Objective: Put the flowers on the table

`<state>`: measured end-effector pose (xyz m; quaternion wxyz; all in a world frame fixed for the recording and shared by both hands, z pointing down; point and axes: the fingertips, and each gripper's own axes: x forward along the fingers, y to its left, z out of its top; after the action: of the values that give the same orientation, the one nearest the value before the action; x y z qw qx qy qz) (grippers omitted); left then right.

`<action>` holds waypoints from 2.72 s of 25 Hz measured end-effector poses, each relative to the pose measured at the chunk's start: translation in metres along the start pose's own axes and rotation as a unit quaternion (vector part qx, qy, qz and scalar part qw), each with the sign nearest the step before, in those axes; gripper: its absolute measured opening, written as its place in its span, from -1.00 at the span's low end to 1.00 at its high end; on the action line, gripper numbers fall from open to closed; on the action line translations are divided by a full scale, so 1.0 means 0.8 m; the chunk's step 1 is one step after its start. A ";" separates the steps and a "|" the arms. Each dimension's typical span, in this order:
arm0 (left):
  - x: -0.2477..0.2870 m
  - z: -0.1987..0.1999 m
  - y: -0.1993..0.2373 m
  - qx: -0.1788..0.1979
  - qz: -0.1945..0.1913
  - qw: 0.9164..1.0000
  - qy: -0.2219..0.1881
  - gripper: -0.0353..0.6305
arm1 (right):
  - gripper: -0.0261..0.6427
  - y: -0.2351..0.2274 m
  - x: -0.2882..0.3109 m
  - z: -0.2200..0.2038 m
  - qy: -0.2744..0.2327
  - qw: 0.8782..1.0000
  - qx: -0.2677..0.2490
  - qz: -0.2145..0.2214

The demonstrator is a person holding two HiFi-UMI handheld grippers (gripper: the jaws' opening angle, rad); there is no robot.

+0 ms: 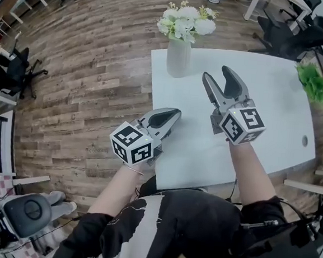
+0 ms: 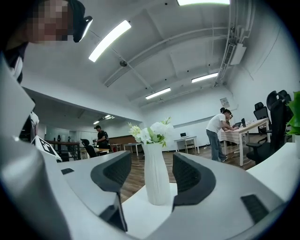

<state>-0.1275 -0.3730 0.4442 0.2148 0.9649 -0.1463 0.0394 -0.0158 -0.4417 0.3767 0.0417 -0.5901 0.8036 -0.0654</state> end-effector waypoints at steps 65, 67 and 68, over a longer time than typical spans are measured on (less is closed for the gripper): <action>0.003 -0.114 -0.424 0.023 0.037 0.999 -0.015 -0.85 | -0.88 0.049 -0.488 -0.039 0.096 0.982 0.138 0.091; -0.011 -0.118 -0.423 0.018 0.031 0.999 -0.007 -0.85 | -0.88 0.058 -0.492 -0.042 0.101 0.981 0.145 0.082; -0.018 -0.119 -0.423 0.018 0.027 0.999 -0.003 -0.85 | -0.88 0.063 -0.492 -0.045 0.104 0.981 0.146 0.079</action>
<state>-0.0414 -0.0357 0.3919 0.1962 0.9643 -0.1721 0.0448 0.0497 -0.0491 0.4001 0.0482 -0.5026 0.8293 -0.2395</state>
